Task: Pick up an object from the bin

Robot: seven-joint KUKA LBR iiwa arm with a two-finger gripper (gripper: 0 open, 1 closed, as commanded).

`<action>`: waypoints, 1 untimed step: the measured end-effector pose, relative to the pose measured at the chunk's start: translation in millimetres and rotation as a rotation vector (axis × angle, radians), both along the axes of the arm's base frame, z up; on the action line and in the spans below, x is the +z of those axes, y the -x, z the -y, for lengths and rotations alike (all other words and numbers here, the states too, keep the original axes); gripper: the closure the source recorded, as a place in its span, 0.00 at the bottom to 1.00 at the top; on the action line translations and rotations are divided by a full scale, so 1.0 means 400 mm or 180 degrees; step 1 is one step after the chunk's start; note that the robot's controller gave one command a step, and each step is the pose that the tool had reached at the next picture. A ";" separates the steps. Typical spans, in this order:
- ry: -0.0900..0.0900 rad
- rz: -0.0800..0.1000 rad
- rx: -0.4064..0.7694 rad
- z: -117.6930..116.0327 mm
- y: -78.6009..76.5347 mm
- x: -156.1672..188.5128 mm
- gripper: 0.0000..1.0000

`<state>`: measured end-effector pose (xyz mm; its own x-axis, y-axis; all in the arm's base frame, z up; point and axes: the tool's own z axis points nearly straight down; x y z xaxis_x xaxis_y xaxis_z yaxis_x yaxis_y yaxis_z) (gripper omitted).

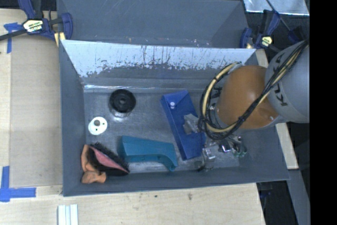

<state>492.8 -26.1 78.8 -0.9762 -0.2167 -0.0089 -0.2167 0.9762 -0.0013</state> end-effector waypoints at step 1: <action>-0.0005 -0.0103 0.1043 0.037 -0.086 -0.023 1.00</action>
Offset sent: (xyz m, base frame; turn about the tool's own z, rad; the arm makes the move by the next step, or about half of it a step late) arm 0.0000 0.0000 0.0000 0.0000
